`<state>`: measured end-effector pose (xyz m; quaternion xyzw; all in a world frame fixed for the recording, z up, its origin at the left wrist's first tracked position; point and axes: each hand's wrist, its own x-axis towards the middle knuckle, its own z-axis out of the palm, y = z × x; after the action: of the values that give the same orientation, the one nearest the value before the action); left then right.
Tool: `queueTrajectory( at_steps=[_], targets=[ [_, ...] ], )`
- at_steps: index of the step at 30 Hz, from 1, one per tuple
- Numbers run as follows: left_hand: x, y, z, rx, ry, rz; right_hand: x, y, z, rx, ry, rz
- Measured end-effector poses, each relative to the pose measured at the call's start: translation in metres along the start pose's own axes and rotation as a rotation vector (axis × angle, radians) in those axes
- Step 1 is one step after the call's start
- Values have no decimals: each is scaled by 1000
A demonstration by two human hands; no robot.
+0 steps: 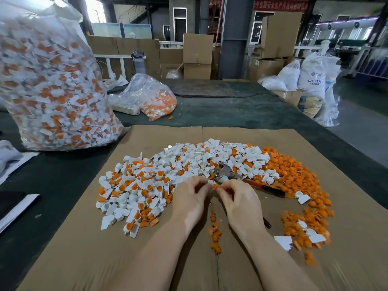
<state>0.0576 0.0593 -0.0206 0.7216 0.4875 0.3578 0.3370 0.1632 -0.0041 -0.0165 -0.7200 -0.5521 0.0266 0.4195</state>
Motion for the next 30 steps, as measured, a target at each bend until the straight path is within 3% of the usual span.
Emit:
queueTrajectory(
  at_steps=[7, 20, 26, 30],
  targets=[
    [-5, 2, -1, 0, -17, 14, -2, 4, 2, -171, 33, -8],
    [-13, 4, 2, 197, -22, 239, -2, 5, 1, -141, -27, 76],
    [-8, 3, -3, -93, -34, 8, -2, 5, -3, 118, -20, 49],
    [-9, 2, -5, -155, -41, -18, -4, 2, -6, 141, -22, -4]
  ],
)
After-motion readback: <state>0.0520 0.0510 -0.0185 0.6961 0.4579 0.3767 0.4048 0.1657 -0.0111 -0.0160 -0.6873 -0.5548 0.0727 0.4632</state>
